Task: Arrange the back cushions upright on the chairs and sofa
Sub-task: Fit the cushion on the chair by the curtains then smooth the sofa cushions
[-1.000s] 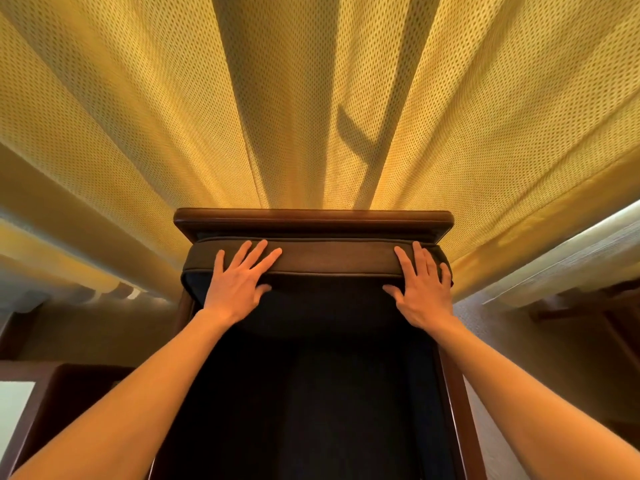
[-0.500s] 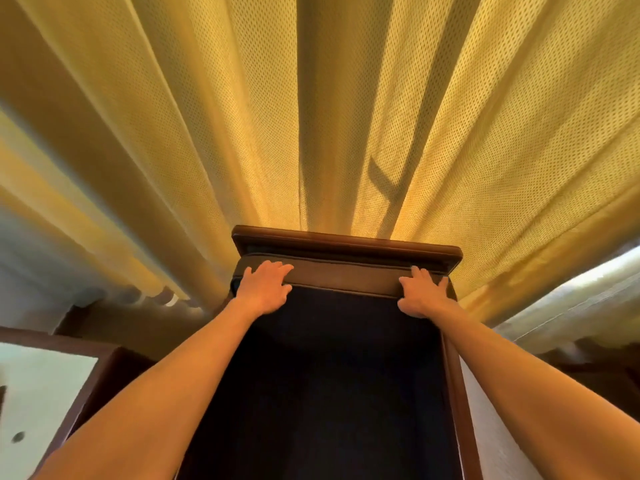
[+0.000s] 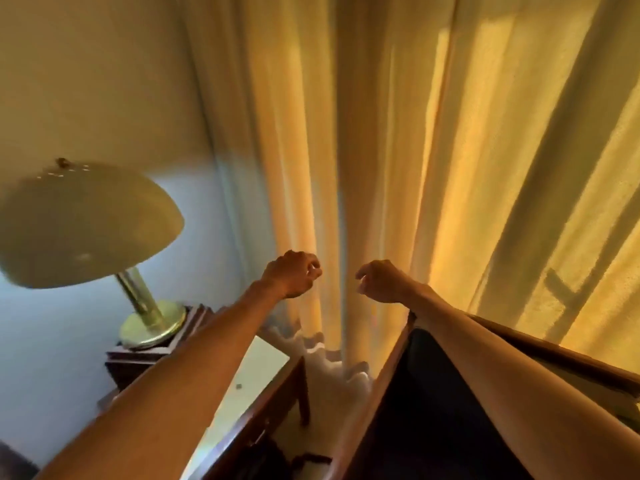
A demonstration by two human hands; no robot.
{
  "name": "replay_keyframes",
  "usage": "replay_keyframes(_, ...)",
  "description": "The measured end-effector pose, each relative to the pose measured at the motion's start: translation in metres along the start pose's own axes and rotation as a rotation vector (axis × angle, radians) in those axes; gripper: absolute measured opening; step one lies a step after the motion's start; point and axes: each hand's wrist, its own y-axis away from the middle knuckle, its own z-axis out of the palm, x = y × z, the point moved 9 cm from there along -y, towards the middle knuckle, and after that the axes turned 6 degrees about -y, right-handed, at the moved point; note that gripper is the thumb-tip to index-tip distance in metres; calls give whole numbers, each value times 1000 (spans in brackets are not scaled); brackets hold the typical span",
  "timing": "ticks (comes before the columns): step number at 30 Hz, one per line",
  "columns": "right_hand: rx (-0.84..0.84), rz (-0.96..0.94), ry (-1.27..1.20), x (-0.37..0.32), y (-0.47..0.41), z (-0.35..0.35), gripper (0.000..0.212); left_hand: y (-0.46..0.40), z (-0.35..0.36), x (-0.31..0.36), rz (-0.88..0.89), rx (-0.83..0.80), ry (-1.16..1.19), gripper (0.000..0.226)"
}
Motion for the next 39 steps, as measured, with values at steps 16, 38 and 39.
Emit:
replay_keyframes(16,-361,-730,31,-630,139,294,25,518,-163,-470,-721,221,-77,33)
replay_keyframes(38,-636,-836,476,-827,68,779,87,769,70,-900,-1136,-200,26,83)
replay_keyframes(39,-635,-838,532,-827,63,791,100,772,82,-911,-1136,-239,16,92)
